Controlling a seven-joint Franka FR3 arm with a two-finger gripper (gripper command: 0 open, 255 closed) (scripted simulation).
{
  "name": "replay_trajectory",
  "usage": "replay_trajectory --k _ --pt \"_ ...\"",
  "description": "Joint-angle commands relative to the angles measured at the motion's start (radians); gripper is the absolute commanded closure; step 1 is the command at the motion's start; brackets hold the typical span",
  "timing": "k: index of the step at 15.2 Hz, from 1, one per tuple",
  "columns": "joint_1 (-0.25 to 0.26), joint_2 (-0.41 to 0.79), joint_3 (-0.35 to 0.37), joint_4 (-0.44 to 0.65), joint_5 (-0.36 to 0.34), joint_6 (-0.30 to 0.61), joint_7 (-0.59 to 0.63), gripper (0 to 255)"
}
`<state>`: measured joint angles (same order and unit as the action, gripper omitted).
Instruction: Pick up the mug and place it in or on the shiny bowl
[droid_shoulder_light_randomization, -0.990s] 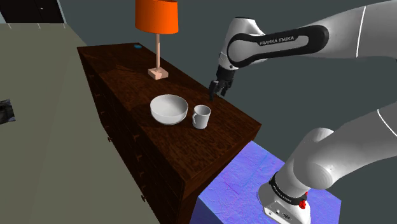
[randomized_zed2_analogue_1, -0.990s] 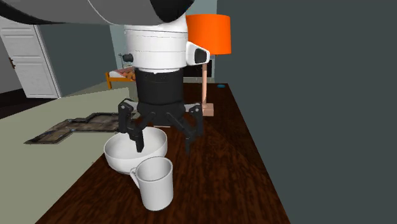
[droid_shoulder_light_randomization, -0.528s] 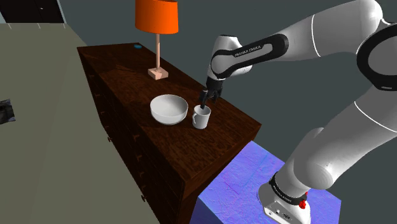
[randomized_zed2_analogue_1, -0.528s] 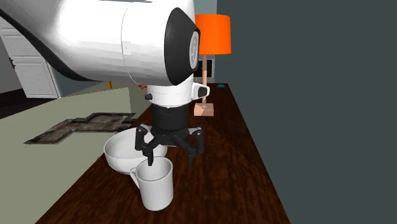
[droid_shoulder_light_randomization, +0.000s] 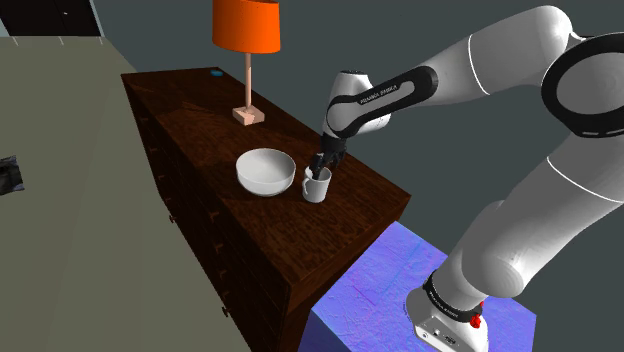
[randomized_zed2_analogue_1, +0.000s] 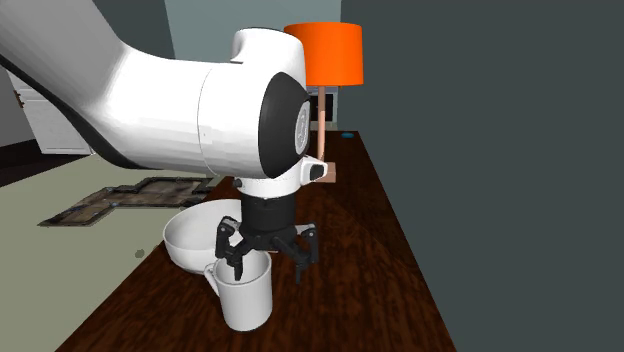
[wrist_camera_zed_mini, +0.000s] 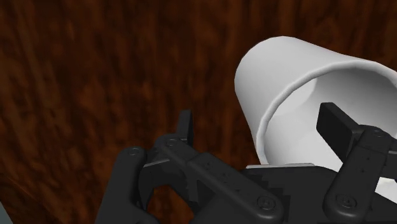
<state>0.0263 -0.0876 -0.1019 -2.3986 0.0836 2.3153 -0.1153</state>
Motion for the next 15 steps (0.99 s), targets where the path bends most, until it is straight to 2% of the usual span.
replay_trajectory --k 1,6,7,15 --pt "0.0 0.003 0.0 -0.002 0.001 0.005 0.0 0" --pt "0.0 0.003 0.0 -0.002 0.001 0.005 0.0 0" --pt "0.0 0.003 0.0 -0.002 0.001 0.005 0.0 255" --pt "0.0 0.003 0.0 -0.002 0.001 0.005 0.0 255"
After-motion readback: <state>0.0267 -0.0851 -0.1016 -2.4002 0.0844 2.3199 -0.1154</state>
